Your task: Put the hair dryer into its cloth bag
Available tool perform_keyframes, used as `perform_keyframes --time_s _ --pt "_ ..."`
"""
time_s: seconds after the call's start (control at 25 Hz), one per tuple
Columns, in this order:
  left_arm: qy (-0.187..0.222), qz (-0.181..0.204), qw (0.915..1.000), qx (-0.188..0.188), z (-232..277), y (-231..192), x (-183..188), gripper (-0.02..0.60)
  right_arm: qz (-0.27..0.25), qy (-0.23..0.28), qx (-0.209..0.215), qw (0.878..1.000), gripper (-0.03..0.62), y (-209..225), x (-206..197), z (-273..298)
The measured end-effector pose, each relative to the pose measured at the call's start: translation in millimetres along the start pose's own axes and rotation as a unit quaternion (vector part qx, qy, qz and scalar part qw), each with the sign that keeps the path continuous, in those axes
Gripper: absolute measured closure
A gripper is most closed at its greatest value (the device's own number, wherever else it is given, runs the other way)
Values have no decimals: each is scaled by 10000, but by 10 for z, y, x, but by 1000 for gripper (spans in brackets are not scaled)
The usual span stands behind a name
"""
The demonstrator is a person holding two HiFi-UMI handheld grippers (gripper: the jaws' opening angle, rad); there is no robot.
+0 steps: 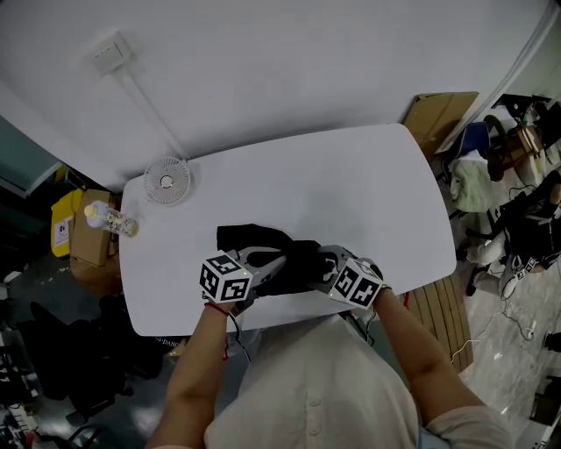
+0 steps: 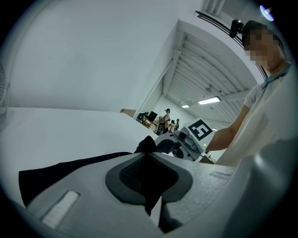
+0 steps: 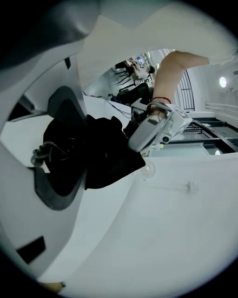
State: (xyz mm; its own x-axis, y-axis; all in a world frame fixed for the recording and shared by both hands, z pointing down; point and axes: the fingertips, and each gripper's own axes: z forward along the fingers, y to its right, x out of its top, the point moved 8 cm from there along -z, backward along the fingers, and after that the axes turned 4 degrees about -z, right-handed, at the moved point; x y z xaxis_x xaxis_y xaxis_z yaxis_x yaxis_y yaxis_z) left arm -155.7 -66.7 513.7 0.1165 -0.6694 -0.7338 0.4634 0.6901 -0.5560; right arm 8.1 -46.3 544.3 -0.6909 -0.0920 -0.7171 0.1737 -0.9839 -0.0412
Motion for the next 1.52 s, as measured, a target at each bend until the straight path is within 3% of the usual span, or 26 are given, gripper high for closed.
perform_keyframes --time_s 0.16,0.28,0.4,0.72,0.96,1.16,1.52 --pt "-32 -15 10000 -7 20 -7 -8 561 242 -28 -398 9989 317 -131 -220 -258" --pt "-84 -25 10000 1 31 -17 -37 561 515 -95 -694 9962 376 -192 -429 -328" --pt "-138 -18 9999 -7 46 -28 -70 561 547 -358 -852 9942 376 -184 -617 -298" --pt "-249 -56 9997 38 91 -33 -88 561 -380 -936 -548 9934 378 -67 -650 -9" --pt "-281 -67 9996 41 125 -34 -99 561 -1102 -1311 -437 9842 456 -77 -646 137" --pt "-295 -86 9995 56 140 -34 -113 561 -1146 -1414 -355 9826 488 -71 -611 122" --pt "-230 -48 9997 18 114 -2 -83 561 -1497 -1314 -252 9796 491 -103 -177 -147"
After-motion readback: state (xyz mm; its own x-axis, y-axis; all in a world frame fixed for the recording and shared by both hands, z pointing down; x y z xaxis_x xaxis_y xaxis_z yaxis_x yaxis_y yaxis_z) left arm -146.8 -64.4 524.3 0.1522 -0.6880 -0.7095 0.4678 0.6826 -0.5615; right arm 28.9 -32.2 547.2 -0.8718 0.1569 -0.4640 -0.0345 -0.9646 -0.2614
